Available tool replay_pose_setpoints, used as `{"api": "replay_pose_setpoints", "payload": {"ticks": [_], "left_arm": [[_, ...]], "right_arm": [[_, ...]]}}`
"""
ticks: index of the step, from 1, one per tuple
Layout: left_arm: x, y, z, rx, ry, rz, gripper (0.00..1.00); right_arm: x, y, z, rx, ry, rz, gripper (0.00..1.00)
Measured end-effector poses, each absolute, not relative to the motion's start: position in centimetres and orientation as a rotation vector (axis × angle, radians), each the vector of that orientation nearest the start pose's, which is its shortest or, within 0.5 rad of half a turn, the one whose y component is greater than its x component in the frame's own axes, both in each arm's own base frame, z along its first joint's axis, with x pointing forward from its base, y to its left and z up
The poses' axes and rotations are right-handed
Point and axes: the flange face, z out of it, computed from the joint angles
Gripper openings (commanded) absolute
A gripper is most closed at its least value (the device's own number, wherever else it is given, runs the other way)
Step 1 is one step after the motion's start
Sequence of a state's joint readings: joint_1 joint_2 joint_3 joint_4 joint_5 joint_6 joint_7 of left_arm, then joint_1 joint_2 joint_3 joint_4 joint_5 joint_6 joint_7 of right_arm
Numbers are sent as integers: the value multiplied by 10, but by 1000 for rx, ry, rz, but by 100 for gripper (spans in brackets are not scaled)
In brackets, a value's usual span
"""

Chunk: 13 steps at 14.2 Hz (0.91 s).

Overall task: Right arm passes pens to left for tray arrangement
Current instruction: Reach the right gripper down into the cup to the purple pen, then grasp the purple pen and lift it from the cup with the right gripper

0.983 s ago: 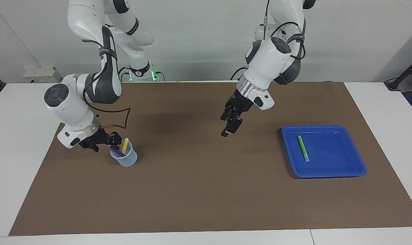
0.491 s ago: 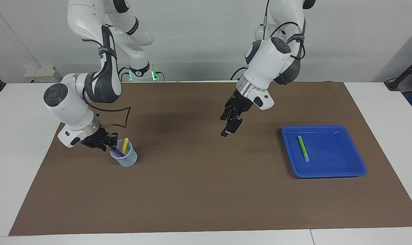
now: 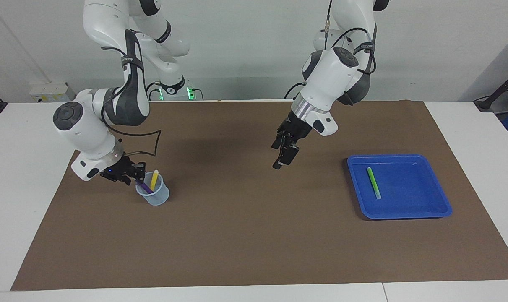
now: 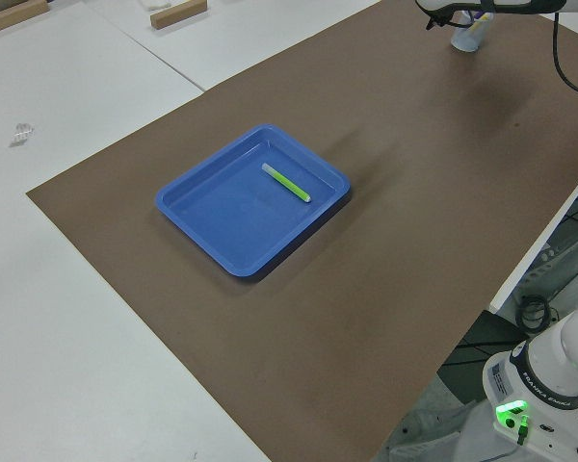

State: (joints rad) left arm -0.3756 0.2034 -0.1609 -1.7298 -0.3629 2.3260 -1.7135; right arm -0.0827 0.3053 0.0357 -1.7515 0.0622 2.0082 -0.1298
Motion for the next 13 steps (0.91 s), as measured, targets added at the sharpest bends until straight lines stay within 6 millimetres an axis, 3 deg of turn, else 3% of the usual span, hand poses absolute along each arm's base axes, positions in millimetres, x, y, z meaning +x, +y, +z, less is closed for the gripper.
{"api": "replay_pose_setpoints", "payload": {"ticks": [7,9,13], "left_arm": [[564,-333,503,-2792,-2318,258,100],[564,-333,503,-2792,-2319,258,100],[564,-333,503,-2792,-2319,257,100]], "right_arm": [[633,-28,394,-3066,-79,63,25],[633,-27,394,-3065,-78,63,13],[633,-26,400,-3060,-76,49,6]]}}
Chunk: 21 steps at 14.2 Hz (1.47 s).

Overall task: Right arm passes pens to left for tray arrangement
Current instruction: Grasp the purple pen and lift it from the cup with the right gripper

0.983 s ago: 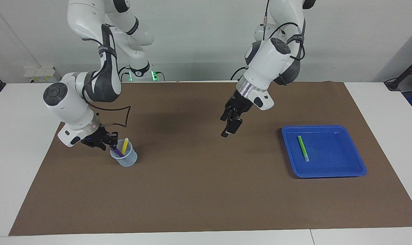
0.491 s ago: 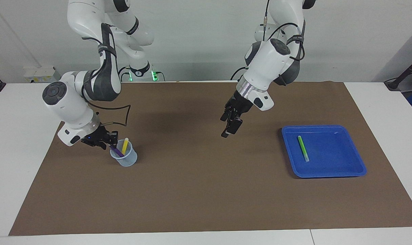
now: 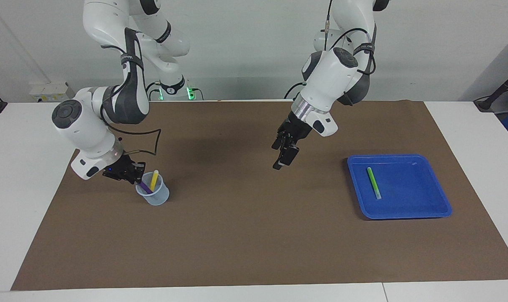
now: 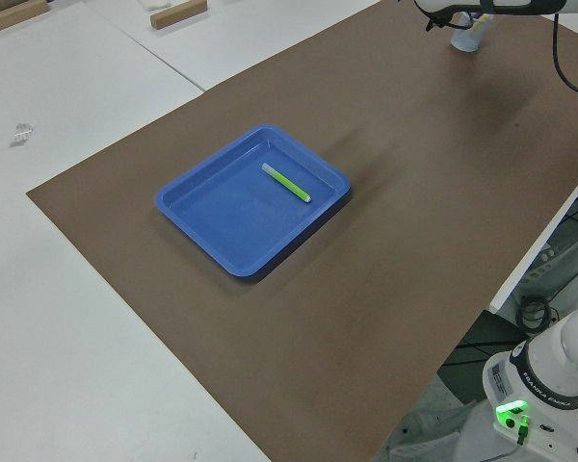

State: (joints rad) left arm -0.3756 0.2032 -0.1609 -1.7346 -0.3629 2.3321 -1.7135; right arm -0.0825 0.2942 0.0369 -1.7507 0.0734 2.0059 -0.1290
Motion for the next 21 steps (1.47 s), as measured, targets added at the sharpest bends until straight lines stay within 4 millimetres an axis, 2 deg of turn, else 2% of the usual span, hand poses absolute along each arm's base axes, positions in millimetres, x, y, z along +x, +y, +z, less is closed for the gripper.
{"api": "replay_pose_setpoints", "payload": {"ticks": [3,6,8,14,16,19,21], "left_arm": [[564,-333,503,-2792,-2319,257,100],[564,-333,503,-2793,-2321,255,100],[563,-333,504,-2793,-2321,255,100],[563,-333,503,-2781,-2335,260,100],[565,-331,505,-2728,-2406,280,100],[570,-325,507,-2623,-2540,318,100],[571,-326,510,-2560,-2642,336,100]], "right_arm": [[634,-26,402,-3061,-77,44,5],[636,-23,420,-3049,-83,74,5],[635,-20,444,-3031,-89,99,5],[620,-10,535,-2983,-64,120,5],[616,9,558,-2974,-30,135,5],[612,62,568,-2921,55,167,5],[609,85,572,-2843,179,199,5]]}}
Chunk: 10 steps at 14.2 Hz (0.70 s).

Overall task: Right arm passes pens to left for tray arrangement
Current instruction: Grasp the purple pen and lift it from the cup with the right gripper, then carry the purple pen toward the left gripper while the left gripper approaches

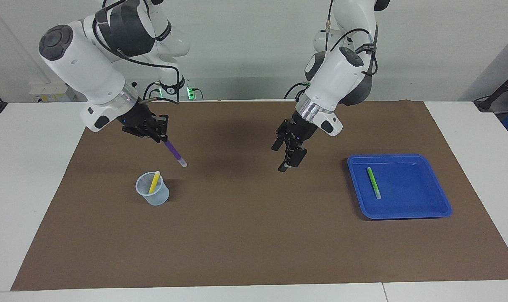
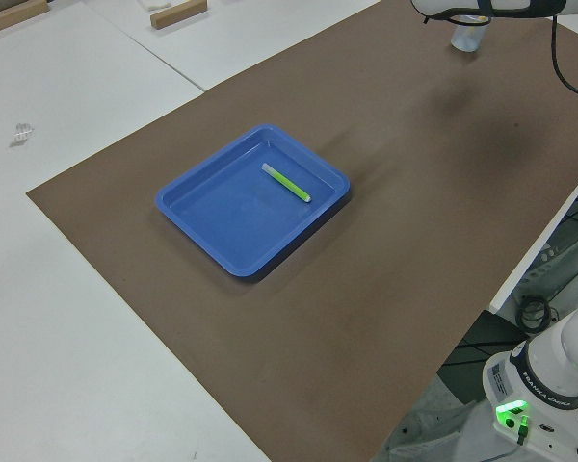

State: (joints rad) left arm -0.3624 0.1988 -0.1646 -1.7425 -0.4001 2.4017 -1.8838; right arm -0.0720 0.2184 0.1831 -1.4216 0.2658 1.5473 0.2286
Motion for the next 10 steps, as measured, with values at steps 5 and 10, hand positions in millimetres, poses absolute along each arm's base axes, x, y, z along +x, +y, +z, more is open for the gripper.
{"api": "replay_pose_setpoints", "payload": {"ticks": [5,10], "left_arm": [[555,-355,513,1697,1908,-281,100],[507,-426,521,1682,1854,-337,100]], "right_arm": [[605,136,577,-2750,408,243,5],[599,181,580,-2687,564,271,5]]}}
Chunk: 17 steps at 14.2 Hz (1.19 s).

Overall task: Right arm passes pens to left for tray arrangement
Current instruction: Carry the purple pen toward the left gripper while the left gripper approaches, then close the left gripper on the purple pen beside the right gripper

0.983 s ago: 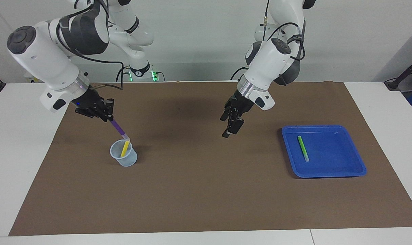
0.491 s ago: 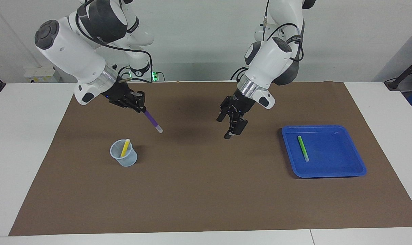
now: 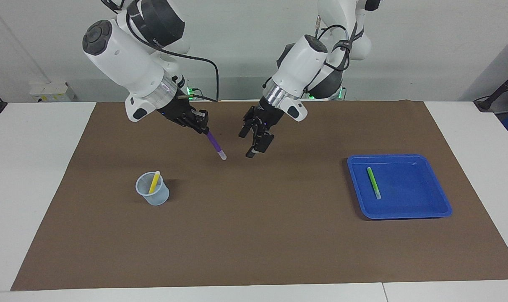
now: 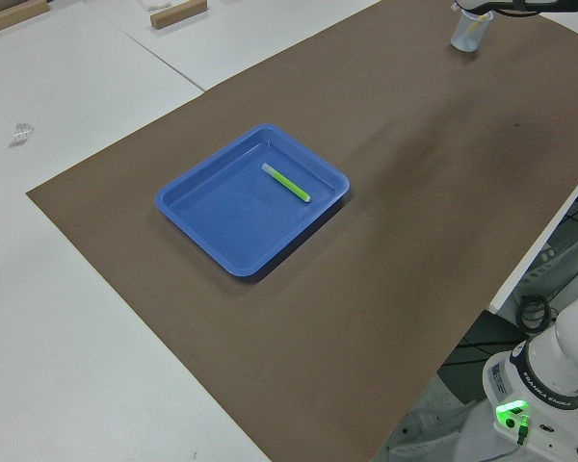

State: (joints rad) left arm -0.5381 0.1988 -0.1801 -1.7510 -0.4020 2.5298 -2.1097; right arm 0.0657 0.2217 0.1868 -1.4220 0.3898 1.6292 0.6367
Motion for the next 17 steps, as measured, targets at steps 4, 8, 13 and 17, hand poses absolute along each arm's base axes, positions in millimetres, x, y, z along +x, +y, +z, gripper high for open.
{"api": "replay_pose_setpoints", "payload": {"ticks": [4,8,13,17], "left_arm": [[481,-454,515,1716,1814,-354,95],[479,-454,508,1709,1814,-345,76],[481,-452,509,1686,1828,-346,57],[482,-451,510,1650,1856,-357,57]], "right_arm": [[596,203,580,-2675,609,265,5],[597,201,580,-2674,614,264,5],[597,201,580,-2673,615,261,5],[597,204,581,-2668,611,256,5]]}}
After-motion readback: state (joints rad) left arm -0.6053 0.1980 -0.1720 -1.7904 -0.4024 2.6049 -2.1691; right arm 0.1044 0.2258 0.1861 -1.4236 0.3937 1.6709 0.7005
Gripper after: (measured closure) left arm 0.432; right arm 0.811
